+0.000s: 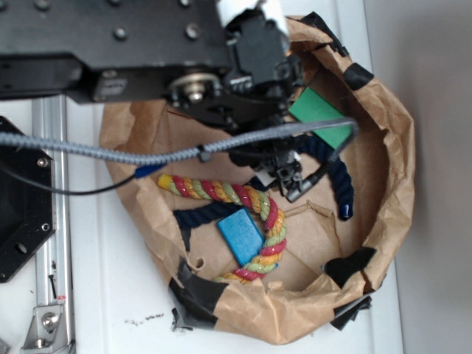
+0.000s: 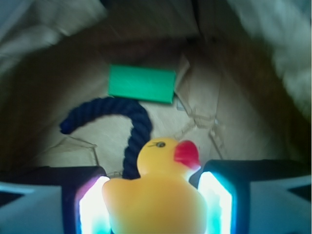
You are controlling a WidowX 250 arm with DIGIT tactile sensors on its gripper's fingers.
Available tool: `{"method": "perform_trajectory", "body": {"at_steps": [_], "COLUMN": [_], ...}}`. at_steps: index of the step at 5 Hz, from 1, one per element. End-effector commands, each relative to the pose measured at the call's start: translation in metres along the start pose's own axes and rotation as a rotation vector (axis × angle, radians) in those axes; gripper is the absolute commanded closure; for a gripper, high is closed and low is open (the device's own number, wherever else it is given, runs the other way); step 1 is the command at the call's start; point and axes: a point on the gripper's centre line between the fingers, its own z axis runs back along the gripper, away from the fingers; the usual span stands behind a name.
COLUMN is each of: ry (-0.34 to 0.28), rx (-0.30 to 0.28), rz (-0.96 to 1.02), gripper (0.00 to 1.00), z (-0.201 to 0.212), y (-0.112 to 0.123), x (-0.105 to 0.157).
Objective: Grab the yellow duck.
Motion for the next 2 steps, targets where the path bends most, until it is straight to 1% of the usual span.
{"method": "perform_trajectory", "body": {"at_steps": [1, 2], "ry": [-0.048, -0.068], "rx": [-0.044, -0.025], "rz": [-0.158, -0.118], "gripper": [1.00, 1.00], "z": [0.0097, 0.0092], "y": [-0.0090, -0.0054], "x": [0.0066, 0.0082]}}
